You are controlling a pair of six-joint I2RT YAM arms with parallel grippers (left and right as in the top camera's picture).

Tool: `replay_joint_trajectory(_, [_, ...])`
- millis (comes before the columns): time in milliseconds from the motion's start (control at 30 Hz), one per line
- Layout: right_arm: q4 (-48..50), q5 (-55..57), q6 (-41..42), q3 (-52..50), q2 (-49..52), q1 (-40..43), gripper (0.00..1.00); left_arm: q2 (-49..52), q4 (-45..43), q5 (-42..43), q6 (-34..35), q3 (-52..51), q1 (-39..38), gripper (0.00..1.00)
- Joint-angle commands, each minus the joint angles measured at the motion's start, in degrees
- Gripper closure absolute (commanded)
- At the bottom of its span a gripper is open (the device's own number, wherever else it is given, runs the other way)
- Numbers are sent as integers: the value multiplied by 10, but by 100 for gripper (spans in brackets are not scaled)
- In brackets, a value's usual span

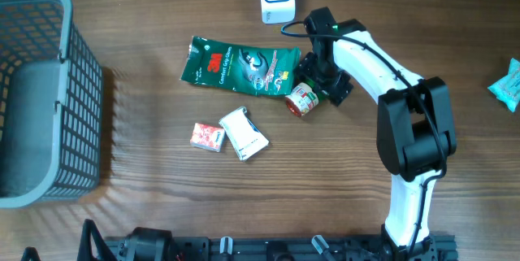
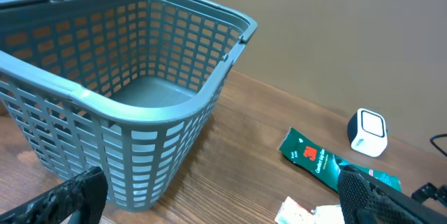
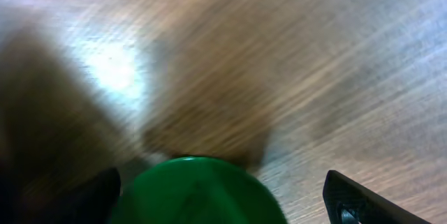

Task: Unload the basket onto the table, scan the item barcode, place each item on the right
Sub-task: 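Grasp the green-capped jar with the right gripper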

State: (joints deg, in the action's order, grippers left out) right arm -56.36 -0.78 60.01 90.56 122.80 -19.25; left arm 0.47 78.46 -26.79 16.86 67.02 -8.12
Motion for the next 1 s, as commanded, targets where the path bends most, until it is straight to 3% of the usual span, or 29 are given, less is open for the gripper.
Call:
replay_joint_trajectory(0, [31,10,60,-34,8,2,8,-2,-1,-3,-1,-1,4,0])
replay_joint_trajectory(167, [54,28,60,-43,8,2,19,-2,-1,-3,-1,-1,4,0])
replay_joint_trajectory(333, [62,35,-14,-34,7,6,41,-2,-1,-3,-1,-1,4,0])
replay_joint_trajectory(633, [45,49,-211,51,-38,9,46,-2,-1,-3,-1,-1,4,0])
replay_joint_trajectory(833, [56,197,-300,52,-92,9,45,-2,-1,-3,-1,-1,4,0])
replay_joint_trajectory(967, [70,263,-298,52,-92,9,45,-2,-1,-3,-1,-1,4,0])
